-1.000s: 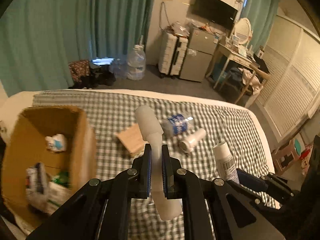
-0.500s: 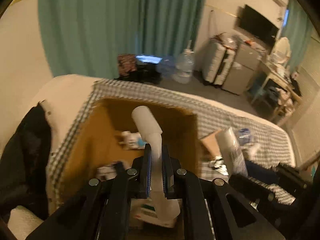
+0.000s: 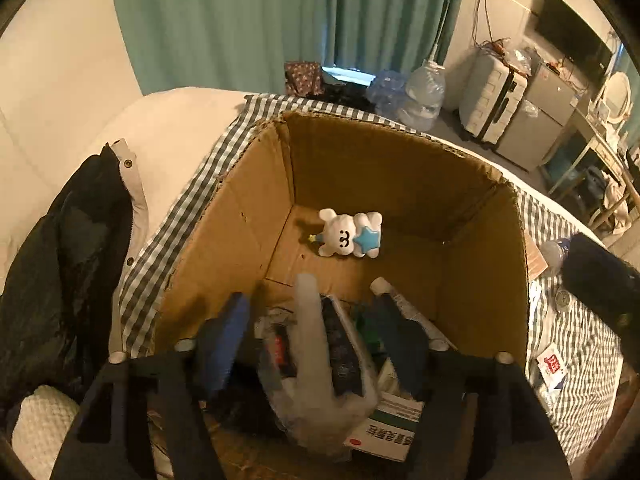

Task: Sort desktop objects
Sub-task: 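Carry the comb and tube into the cardboard box and release both, then return both grippers to the bed and grasp the red-printed wrapper with the left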

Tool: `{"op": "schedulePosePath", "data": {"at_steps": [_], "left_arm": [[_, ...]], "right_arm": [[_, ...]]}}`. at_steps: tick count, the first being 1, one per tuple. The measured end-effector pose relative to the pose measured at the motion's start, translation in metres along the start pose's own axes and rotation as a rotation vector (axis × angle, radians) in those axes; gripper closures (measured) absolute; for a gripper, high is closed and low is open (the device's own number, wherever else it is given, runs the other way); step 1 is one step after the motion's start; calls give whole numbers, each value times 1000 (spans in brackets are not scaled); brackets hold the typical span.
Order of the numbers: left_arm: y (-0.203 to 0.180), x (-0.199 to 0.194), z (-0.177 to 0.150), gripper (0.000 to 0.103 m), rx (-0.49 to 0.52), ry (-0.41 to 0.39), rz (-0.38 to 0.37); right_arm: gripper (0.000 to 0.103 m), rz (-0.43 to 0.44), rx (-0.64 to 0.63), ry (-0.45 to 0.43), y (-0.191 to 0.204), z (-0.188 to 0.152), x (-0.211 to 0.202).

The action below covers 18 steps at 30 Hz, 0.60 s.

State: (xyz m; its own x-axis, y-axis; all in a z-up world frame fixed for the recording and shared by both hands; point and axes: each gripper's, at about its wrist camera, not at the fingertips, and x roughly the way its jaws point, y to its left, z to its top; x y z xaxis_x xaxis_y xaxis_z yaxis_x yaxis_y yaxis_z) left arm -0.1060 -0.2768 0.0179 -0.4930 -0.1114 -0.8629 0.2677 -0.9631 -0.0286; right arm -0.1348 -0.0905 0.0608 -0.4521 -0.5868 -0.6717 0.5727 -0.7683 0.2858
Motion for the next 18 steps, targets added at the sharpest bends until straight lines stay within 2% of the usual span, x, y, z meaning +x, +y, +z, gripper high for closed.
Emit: {"op": "schedulePosePath", "data": {"at_steps": [2, 5, 8, 13, 15, 18], "left_arm": [[-5, -4, -1, 22, 2, -7, 19], [-18, -18, -2, 17, 5, -35, 28], [-45, -39, -6, 15, 41, -76, -13], [-110, -76, -19, 1, 115, -174, -91], [-136, -86, -29, 0, 132, -210, -125], [-173, -84, -43, 0, 157, -196, -177]], "right_arm": [[42, -22, 21, -38, -15, -4, -19], [42, -69, 31, -66, -40, -16, -49], [41, -175, 53, -87, -78, -35, -91], [41, -313, 175, -110, -142, -64, -147], [40, -367, 222, -132, -165, -84, -171], [38, -389, 270, -153, -185, -104, -191]]}}
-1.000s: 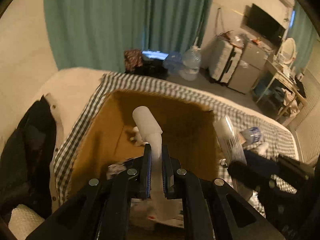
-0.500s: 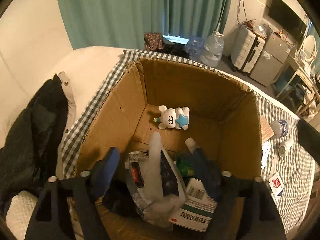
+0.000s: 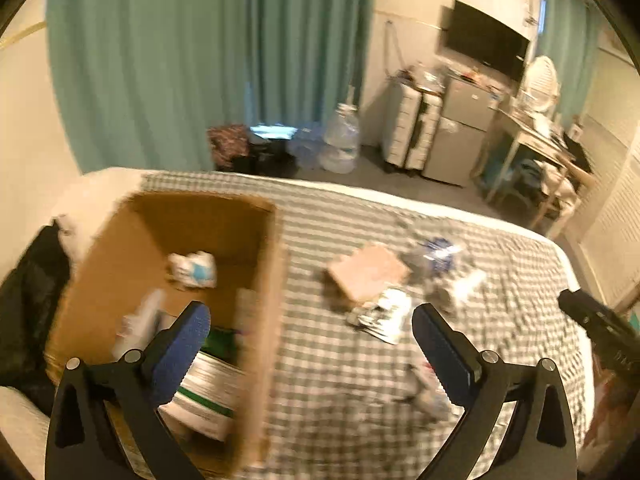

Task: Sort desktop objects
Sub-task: 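Return both grippers to the bed and grasp the red-printed wrapper with the left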

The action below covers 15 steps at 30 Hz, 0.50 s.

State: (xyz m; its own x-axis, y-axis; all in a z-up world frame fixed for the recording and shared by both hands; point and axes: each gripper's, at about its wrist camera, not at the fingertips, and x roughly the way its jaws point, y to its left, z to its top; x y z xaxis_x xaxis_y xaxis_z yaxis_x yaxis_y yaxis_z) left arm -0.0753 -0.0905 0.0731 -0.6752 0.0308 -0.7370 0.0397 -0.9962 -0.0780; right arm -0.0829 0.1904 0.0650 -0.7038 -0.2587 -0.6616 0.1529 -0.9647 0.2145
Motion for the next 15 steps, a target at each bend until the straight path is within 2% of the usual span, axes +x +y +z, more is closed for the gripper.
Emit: {"op": "schedulePosePath", "data": {"at_steps": [4, 8, 10, 15], "left_arm": [[-36, 21, -15, 0, 1, 42, -15], [-64, 47, -42, 0, 5, 75, -24], [-83, 62, -58, 0, 37, 110, -45], [-123, 101, -89, 0, 141, 196, -60]], "right_arm": [[37, -1, 24, 10, -30, -28, 0], [36, -13, 5, 86, -46, -49, 22], [36, -10, 24, 109, -54, -51, 31], [36, 24, 48, 104, -64, -52, 37]]}}
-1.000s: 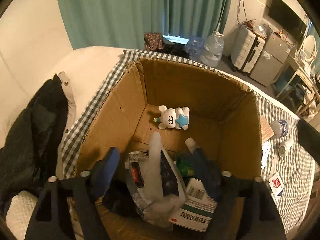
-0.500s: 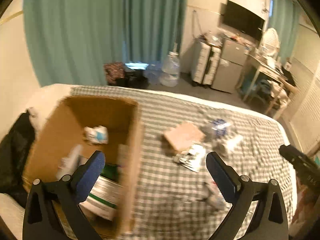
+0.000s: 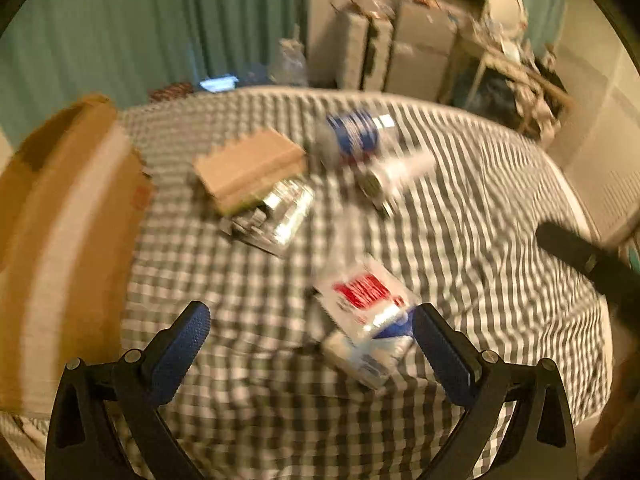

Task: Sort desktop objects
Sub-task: 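Return both grippers to the bed and grasp the red-printed wrapper with the left, then hold the wrapper in the left gripper while the right grasps the blue tissue pack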

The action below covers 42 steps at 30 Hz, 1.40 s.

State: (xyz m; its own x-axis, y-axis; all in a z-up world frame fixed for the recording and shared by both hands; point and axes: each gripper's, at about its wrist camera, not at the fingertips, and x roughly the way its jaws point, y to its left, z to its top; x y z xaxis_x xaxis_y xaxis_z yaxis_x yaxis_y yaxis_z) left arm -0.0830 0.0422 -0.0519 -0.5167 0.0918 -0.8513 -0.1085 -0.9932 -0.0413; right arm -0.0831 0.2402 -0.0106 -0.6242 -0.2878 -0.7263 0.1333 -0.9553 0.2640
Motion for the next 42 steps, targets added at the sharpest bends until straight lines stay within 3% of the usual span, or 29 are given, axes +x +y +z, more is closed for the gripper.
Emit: {"op": "schedulePosePath", "data": {"at_steps": [12, 13, 14, 18, 19, 22, 25, 29, 32, 39, 42], "left_arm": [[-21, 66, 3, 1, -61, 93, -69], [-20, 71, 2, 9, -59, 100, -70], [-18, 73, 1, 24, -54, 101, -70], [-7, 71, 1, 44, -60, 89, -109], [-2, 69, 2, 55, -72, 82, -117], [12, 64, 5, 59, -96, 68, -139], [21, 63, 2, 81, -89, 64, -133], [38, 57, -2, 87, -111, 44, -122], [55, 50, -3, 90, -138, 31, -104], [86, 45, -4, 92, -220, 13, -64], [89, 48, -2, 92, -248, 14, -53]], "right_arm": [[37, -28, 46, 70, -26, 0, 36], [37, -31, 41, 74, -26, -1, 39], [37, -37, 33, 82, -25, -1, 43], [37, -41, 10, 113, -23, -4, 56], [37, -44, 2, 122, -22, -5, 60], [37, -50, -23, 141, -17, -8, 66], [37, -41, -45, 158, -12, -11, 68], [37, 56, -73, 190, 5, -17, 67], [27, 89, -126, 219, 25, -24, 70], [18, 60, -244, 281, 70, -49, 88], [16, 48, -238, 304, 77, -56, 96]]}}
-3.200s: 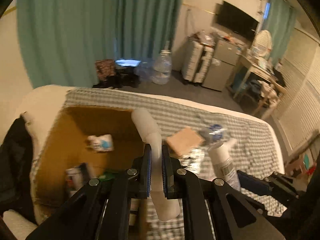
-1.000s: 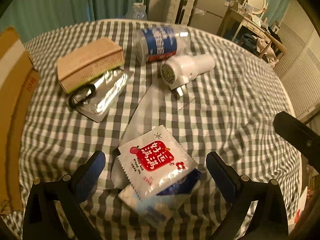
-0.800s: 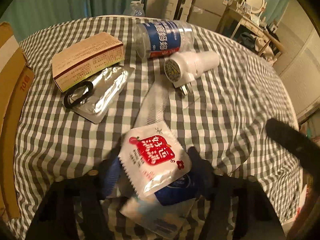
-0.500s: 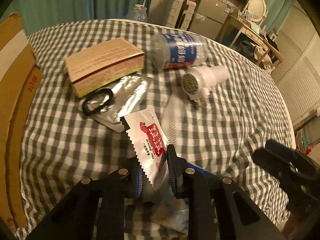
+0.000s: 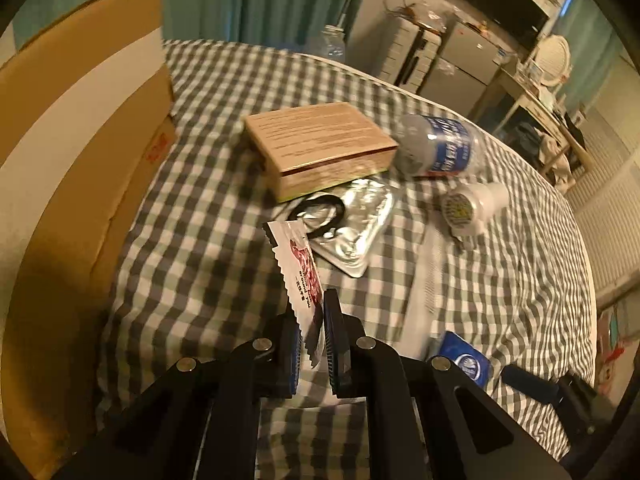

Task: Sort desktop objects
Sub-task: 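Hold the wrapper in the left gripper while the right grasps the blue tissue pack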

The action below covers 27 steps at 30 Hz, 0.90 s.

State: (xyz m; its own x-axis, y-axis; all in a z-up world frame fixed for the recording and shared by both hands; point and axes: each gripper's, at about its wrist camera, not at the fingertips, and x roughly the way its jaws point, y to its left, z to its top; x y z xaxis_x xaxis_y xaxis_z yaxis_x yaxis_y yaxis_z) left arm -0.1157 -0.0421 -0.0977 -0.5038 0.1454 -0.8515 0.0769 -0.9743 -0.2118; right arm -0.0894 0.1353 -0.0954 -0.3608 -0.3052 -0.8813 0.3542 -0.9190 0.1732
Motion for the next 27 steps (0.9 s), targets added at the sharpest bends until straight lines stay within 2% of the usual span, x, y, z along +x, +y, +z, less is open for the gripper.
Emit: {"op": "schedulePosePath", "data": {"at_steps": [2, 7, 9, 15, 20, 27], "left_arm": [[3, 3, 2, 92, -12, 5, -1], [7, 7, 2, 92, -19, 15, 3], [6, 9, 1, 92, -15, 16, 4], [1, 10, 0, 92, 17, 11, 11], [-4, 4, -1, 92, 44, -11, -6], [-4, -9, 0, 92, 32, -43, -26]], "right_arm": [[16, 9, 23, 16, 0, 0, 5], [16, -39, 39, 31, 3, 4, 23], [22, -39, 53, 11, -1, 6, 24], [32, -9, 65, -6, -6, 7, 16], [34, -25, 53, -58, -6, 8, 0], [35, -24, 86, -84, -14, 1, -14]]}}
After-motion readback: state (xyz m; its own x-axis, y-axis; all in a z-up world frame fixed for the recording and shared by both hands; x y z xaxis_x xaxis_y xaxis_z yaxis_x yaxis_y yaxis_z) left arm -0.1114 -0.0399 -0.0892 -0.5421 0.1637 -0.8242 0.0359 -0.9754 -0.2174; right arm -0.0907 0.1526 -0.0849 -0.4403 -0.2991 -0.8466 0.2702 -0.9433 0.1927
